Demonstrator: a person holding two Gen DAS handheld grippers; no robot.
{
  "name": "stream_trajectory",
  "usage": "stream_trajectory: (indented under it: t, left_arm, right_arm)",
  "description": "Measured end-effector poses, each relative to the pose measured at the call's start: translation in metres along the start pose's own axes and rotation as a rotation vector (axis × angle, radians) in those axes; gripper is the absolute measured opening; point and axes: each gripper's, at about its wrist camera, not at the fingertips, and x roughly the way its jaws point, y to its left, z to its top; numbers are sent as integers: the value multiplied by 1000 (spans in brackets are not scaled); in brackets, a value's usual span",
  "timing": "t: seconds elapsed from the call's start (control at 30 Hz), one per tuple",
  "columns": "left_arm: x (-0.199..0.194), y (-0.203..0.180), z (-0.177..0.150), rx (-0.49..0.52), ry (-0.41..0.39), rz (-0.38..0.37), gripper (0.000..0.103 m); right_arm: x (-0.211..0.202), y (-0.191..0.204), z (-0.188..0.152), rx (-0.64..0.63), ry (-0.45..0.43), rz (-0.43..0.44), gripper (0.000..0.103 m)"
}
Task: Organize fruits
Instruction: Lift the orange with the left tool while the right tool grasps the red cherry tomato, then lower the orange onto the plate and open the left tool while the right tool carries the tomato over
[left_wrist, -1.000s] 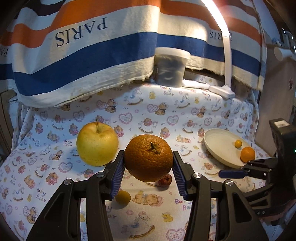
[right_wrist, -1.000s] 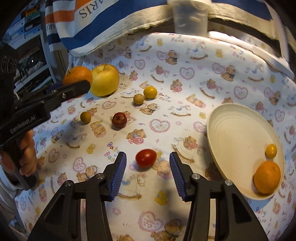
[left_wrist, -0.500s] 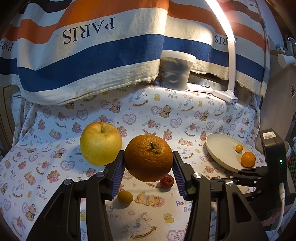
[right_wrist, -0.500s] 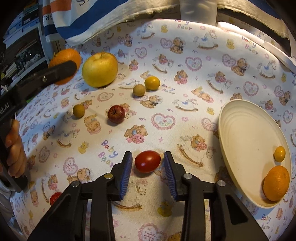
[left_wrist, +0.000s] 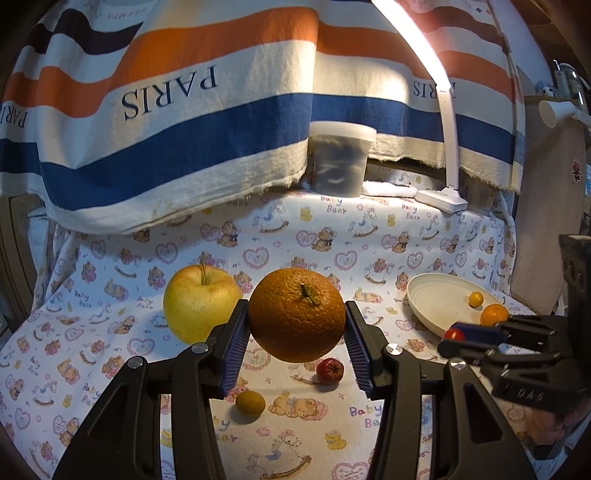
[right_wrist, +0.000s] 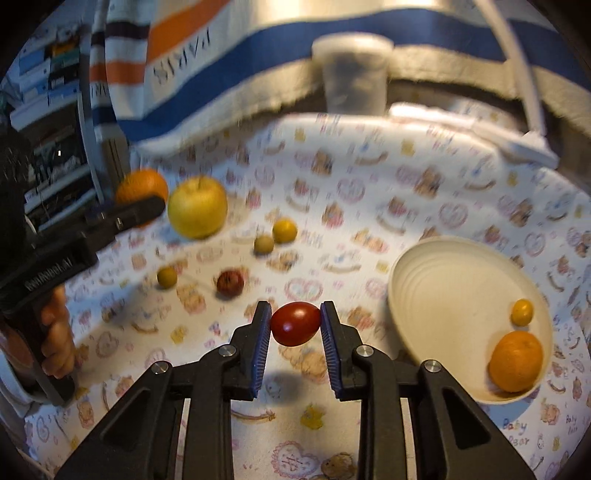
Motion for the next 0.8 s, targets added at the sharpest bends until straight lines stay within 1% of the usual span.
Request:
stream_trajectory:
  t: [0.27,0.43,0.63,0.8]
  left_arm:
    - [-9,-3,1,18,-53,3,48]
    - [-14,-5,2,25,-77,-3,48]
    - [-22,-9,4,46,-113,-10,48]
    - [-26,-17,13,65,-124,-25,48]
  right_arm:
    - [-20,-6,8,14,-114,-71,28]
    - [-35,-12,8,12,-163,-111,28]
    - [-58,-27,8,19,-215,-158,28]
    - [-78,-50,13,65,-279,-197,28]
